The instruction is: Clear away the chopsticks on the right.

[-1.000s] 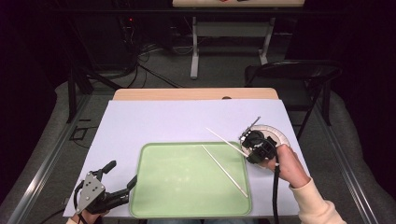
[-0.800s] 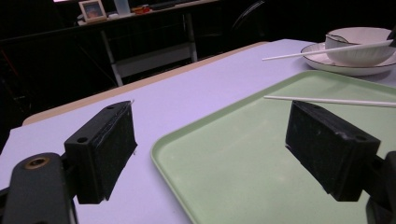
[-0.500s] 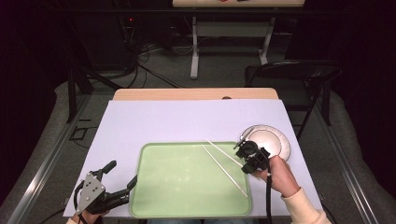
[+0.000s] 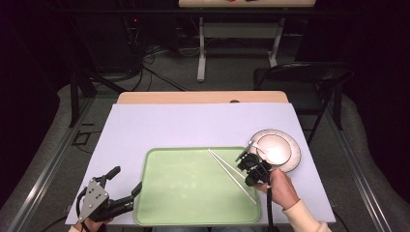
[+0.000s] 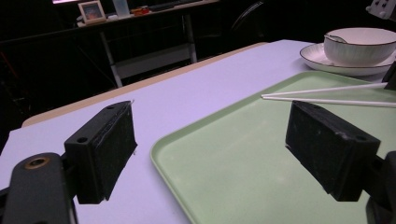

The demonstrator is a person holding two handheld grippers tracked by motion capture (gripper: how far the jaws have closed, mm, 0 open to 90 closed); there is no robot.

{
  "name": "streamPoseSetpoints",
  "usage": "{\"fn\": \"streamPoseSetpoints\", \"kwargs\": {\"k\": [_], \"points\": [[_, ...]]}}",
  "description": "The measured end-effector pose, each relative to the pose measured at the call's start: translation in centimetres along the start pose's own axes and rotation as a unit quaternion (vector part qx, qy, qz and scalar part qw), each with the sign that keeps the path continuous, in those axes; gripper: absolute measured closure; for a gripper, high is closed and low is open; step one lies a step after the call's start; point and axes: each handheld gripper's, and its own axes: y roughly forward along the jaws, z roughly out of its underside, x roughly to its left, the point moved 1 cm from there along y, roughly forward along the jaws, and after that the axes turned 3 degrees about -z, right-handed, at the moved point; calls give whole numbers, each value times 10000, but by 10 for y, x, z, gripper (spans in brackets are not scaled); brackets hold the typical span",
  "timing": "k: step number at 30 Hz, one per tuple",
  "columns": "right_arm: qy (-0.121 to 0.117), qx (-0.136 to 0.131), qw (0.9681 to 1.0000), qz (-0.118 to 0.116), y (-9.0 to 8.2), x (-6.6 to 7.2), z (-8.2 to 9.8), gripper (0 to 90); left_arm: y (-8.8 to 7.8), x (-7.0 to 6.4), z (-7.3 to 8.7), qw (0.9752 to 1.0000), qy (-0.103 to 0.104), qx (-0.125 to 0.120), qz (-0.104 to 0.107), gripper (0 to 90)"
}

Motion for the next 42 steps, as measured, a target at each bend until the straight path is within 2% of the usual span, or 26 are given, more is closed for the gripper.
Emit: {"fn": "streamPoseSetpoints", "kwargs": {"k": [4,8,18,22,25,30,33,36,37,38,39,41,42], "points": [[85,22,9999,-117,6,2,0,832,0,0,0,10000,3,-4,0,158],[65,60,9998,-178,12,5,0,832,0,0,0,10000,10,-12,5,158],[-24,55,9998,-169,18,13,-4,819,0,0,0,10000,19,-28,8,158],[-71,65,9998,-146,18,13,-3,734,0,-1,0,10000,16,-38,7,158],[-213,44,9997,-95,16,12,-2,600,0,-1,0,10000,22,-28,13,158],[-436,-312,9985,-81,4,8,3,375,-1,0,0,10000,24,-21,14,158],[-581,-653,9962,-20,-1,6,9,251,0,-1,0,10000,28,-8,15,158],[-815,-1033,9913,9,-6,3,17,155,0,-1,0,10000,34,1,29,158],[-869,-1135,9897,12,-7,2,19,147,0,-1,0,10000,41,-1,26,158],[-869,-1135,9897,12,-7,2,19,147,0,-1,0,10000,41,-1,26,158],[-974,-1425,9850,-11,-12,-1,25,130,0,0,0,10000,47,4,21,158],[-1007,-1615,9817,-2,-17,-3,29,105,0,-1,0,10000,30,5,33,158],[-1059,-1745,9790,4,-19,-4,31,101,0,-1,0,10000,37,10,32,158]]}}
